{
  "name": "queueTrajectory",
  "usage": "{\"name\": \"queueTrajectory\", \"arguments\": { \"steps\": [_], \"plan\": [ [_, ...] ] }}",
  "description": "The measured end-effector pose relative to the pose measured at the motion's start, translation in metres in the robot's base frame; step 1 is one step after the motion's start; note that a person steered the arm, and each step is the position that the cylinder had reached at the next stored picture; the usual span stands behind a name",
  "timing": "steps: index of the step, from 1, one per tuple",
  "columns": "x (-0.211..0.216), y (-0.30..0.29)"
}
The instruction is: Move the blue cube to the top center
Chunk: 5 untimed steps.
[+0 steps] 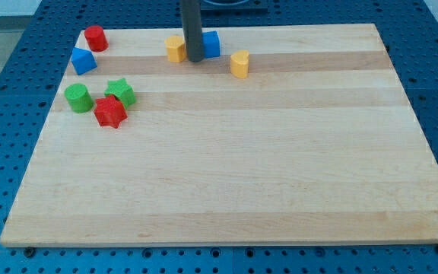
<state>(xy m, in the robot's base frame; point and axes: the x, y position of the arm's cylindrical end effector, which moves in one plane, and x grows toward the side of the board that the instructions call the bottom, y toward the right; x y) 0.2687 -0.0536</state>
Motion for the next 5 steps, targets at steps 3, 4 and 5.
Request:
{"name": "queueTrajectory", "arguments": {
  "steps": [3,4,5],
  "plan": [
    [0.008,0.018],
    [0.032,0.018],
    [0.036,0.018]
  ]
}}
